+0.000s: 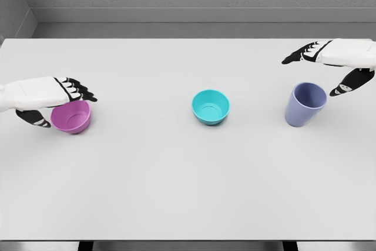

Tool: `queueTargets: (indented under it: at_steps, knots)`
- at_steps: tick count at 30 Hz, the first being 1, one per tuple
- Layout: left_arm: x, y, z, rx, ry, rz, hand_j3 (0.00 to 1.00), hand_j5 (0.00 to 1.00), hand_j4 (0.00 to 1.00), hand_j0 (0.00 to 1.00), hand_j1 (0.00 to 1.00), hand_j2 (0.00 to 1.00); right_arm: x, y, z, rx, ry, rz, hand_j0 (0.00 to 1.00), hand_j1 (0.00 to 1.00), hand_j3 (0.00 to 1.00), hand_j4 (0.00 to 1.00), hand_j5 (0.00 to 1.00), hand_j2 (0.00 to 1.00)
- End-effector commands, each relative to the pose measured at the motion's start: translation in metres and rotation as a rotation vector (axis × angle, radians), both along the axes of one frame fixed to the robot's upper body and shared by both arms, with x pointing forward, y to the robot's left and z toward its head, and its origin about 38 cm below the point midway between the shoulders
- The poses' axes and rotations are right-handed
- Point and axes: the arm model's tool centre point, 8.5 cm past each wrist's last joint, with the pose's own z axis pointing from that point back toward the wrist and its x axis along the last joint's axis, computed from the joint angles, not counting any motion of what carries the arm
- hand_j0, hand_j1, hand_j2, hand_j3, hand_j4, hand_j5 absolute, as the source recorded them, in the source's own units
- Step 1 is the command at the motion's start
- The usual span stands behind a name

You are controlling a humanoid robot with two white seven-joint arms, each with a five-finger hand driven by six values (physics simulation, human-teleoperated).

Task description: Stacking bowl and cup with both arms

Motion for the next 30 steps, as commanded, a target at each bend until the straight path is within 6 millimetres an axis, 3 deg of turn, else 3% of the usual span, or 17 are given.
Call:
queueTargets:
  at_steps: [1,13,20,30]
  knots:
    - [0.0,0.001,0.0,-0.004,0.001,0.004,1.0,1.0,1.0,1.0,1.0,1.0,0.0,0.0,0.001,0.005,-0.001,0.004,1.0,1.0,1.0,1.0,1.0,1.0]
    - [-0.001,0.001,-0.002,0.005,0.012,0.003,1.0,1.0,1.0,1.0,1.0,1.0,-0.002,-0.006,-0.001,-0.014,0.003,-0.006,1.0,1.0,1.0,1.0,1.0,1.0]
    - [0.007,0.015,-0.013,0.007,0.027,0.058,1.0,1.0,1.0,1.0,1.0,1.0,-0.002,-0.01,-0.005,-0.015,0.014,-0.024,1.0,1.0,1.0,1.0,1.0,1.0]
    - [0.009,0.007,-0.018,-0.013,0.031,0.049,1.0,1.0,1.0,1.0,1.0,1.0,-0.004,-0.015,-0.026,-0.012,0.062,-0.039,1.0,1.0,1.0,1.0,1.0,1.0]
